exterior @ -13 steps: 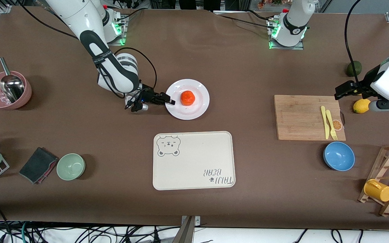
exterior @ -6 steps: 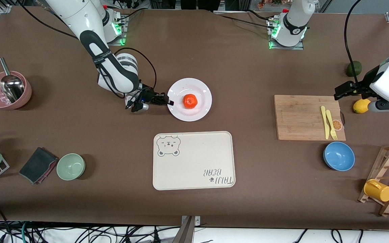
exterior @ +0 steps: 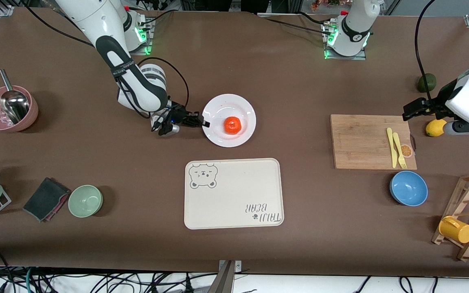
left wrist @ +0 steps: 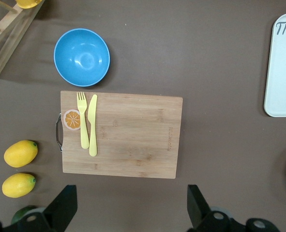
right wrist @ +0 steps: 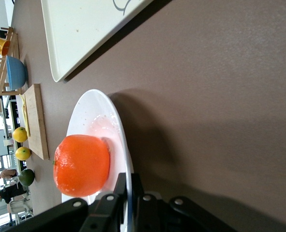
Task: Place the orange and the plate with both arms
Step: 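Slide the plate with the right gripper onto the bear tray, release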
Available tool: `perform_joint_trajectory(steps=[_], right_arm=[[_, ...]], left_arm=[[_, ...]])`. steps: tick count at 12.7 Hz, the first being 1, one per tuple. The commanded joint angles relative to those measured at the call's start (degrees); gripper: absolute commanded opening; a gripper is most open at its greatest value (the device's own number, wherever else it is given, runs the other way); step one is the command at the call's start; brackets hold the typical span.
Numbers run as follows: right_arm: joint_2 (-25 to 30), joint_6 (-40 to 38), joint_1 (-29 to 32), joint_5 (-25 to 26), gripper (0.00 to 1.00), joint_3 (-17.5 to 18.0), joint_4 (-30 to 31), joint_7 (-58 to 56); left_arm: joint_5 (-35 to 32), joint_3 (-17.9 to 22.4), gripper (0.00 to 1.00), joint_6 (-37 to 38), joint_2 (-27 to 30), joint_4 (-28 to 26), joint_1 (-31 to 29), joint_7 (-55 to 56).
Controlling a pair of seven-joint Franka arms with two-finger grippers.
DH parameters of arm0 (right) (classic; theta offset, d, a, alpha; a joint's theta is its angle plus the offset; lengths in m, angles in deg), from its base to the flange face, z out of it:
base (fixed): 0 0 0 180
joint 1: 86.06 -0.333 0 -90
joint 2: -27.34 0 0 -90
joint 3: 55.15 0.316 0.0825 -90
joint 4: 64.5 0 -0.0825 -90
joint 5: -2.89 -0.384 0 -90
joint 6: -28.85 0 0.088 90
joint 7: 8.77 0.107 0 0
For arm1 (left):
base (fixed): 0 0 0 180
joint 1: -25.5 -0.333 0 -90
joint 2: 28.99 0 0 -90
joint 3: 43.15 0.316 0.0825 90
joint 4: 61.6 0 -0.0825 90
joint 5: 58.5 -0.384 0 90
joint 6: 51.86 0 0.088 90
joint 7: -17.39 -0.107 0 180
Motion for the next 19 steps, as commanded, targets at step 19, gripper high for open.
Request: perform_joint_trajectory(steps=[19], right_arm=[[-25.18, 0.47, 0.55, 15.91, 0.0, -4.87, -43.9, 15.67]], left_arm=[[0.49, 0.2, 1.0, 0.97, -0.24, 1.03, 0.27, -0.42]])
